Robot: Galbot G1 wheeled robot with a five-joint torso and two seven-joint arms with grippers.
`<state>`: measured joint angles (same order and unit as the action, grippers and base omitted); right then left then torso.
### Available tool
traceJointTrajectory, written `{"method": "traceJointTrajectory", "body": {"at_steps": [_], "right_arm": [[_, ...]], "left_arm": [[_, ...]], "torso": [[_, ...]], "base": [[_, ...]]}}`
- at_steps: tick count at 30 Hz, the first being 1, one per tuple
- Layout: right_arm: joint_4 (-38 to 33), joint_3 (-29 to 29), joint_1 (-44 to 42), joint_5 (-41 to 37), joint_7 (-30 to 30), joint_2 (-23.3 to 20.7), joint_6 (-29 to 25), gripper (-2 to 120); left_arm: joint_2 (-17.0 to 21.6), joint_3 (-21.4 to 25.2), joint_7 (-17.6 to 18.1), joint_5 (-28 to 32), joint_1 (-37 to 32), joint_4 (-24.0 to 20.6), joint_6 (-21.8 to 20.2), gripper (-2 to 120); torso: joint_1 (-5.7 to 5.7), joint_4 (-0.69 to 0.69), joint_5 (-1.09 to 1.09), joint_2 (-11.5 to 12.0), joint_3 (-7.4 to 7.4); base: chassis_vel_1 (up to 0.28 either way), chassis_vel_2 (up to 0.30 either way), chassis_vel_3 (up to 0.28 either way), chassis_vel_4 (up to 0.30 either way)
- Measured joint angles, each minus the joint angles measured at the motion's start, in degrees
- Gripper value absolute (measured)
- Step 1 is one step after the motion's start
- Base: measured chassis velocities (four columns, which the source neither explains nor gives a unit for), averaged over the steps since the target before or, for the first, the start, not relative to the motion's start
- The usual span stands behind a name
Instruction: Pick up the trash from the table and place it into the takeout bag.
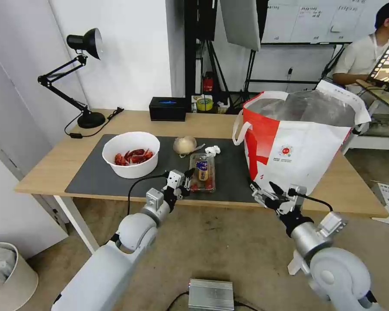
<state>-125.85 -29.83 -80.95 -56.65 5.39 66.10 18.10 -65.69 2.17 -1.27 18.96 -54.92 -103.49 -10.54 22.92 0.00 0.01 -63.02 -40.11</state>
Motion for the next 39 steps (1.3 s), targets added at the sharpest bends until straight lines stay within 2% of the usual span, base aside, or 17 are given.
{"method": "traceJointTrajectory", "body": {"at_steps": [7, 21, 31, 39], "right_arm": [[1.3, 2.3, 2.3, -3.6, 1.0, 0.9, 0.3, 100], [4.5, 5.3, 4.9, -5.0, 1.8, 3.0, 0.2, 100], [6.6, 6.4, 6.9, -5.2, 2.0, 3.6, -0.1, 100], [9.8, 8.3, 11.0, -8.2, 3.5, 3.4, -0.2, 100]], "left_arm": [[1.1, -1.0, -0.8, -0.1, 0.3, 0.3, 0.3, 0], [1.8, -3.2, -2.8, 0.2, 1.4, 1.4, 1.4, 0], [1.4, -4.4, -2.9, 0.1, 2.1, 2.4, 1.6, 0], [1.2, -5.2, -2.9, -0.1, 2.3, 2.5, 1.6, 0]], "torso": [[0.0, 0.0, 0.0, 0.0, 0.0], [0.0, 0.0, 0.0, 0.0, 0.0], [0.0, 0.0, -0.01, 0.0, 0.0], [-0.01, 0.0, -0.01, 0.0, 0.0]], "base": [[0.0, 0.0, 0.0, 0.0], [0.0, 0.0, 0.0, 0.0], [0.0, 0.0, 0.0, 0.0], [0.0, 0.0, 0.0, 0.0]]}}
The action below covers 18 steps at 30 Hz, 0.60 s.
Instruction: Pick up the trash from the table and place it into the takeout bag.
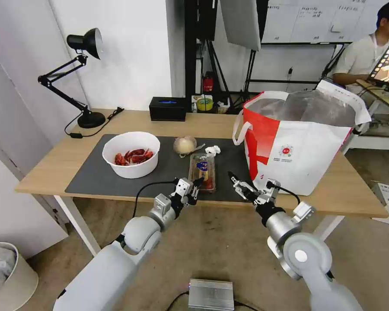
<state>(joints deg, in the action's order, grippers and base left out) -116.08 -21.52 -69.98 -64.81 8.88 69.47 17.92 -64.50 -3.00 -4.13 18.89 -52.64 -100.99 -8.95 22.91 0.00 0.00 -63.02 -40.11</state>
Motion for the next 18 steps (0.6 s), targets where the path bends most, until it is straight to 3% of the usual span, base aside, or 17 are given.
{"method": "traceJointTrajectory", "body": {"at_steps": [18], "right_arm": [[10.8, 6.3, 13.6, -3.8, 2.8, 1.1, 1.9, 100]], "left_arm": [[0.5, 0.1, 0.3, 0.0, 0.4, 0.7, 0.0, 0]], "torso": [[0.0, 0.0, 0.01, 0.0, 0.0]], "base": [[0.0, 0.0, 0.0, 0.0]]}}
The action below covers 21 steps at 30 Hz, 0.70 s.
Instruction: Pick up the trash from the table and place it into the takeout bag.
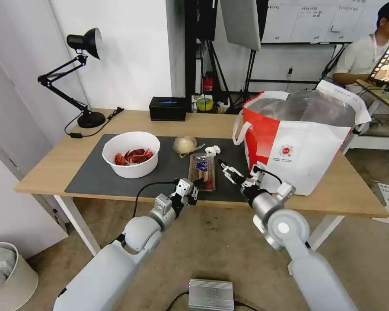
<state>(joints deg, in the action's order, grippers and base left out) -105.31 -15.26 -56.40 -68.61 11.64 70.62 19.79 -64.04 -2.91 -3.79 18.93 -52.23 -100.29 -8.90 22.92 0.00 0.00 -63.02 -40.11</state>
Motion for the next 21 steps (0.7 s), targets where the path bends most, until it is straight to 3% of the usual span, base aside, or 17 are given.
{"method": "traceJointTrajectory", "body": {"at_steps": [9, 21], "right_arm": [[4.3, 2.1, 4.9, -0.8, 4.4, 1.3, 7.3, 100], [7.6, 3.3, 7.6, -2.0, 5.9, 3.3, 9.1, 100]], "left_arm": [[-0.1, 0.2, 0.1, 0.0, -0.4, -0.1, 0.0, 0], [0.1, 0.5, 0.1, 0.3, -0.4, -0.4, 0.1, 0]], "torso": [[0.0, 0.0, 0.0, 0.0, 0.0], [0.0, 0.0, 0.0, 0.0, 0.0]], "base": [[0.0, 0.0, 0.0, 0.0], [0.0, 0.0, 0.0, 0.0]]}}
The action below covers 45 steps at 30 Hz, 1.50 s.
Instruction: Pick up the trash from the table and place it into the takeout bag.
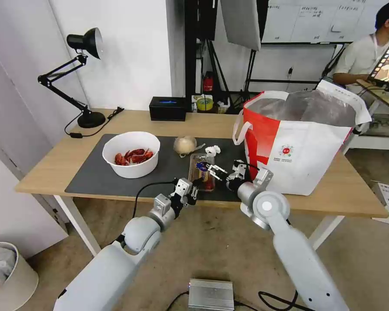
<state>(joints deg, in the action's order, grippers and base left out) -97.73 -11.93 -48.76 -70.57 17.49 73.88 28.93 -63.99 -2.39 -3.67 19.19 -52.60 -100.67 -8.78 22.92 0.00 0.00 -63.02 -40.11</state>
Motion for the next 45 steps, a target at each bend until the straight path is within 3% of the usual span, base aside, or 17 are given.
{"method": "traceJointTrajectory", "body": {"at_steps": [14, 36, 38, 45], "right_arm": [[4.9, 2.1, 4.1, 0.5, 2.0, 3.7, 1.3, 100], [8.2, 3.9, 8.0, 0.7, 5.2, 5.1, 4.0, 99], [8.3, 3.9, 8.2, 0.4, 5.1, 4.9, 4.4, 88], [8.2, 4.0, 8.2, 0.3, 4.9, 4.5, 4.6, 64]], "left_arm": [[-0.3, -0.1, 0.1, 0.1, -0.3, 0.0, 0.4, 0], [-0.9, -0.3, 0.1, 0.1, -0.8, -0.1, 0.7, 0], [-1.0, -0.3, 0.1, 0.1, -0.8, -0.1, 0.7, 0], [-0.7, 0.1, 0.1, 0.1, -0.8, -0.3, 0.8, 0]], "torso": [[0.0, 0.0, 0.01, 0.0, 0.01], [0.0, -0.02, 0.01, 0.0, 0.01], [-0.01, -0.03, 0.0, 0.0, 0.01], [0.01, 0.03, -0.01, 0.0, -0.01]], "base": [[0.0, 0.0, 0.0, 0.0], [0.0, 0.0, 0.0, 0.0], [0.0, 0.0, 0.0, 0.0], [0.0, 0.0, 0.0, 0.0]]}}
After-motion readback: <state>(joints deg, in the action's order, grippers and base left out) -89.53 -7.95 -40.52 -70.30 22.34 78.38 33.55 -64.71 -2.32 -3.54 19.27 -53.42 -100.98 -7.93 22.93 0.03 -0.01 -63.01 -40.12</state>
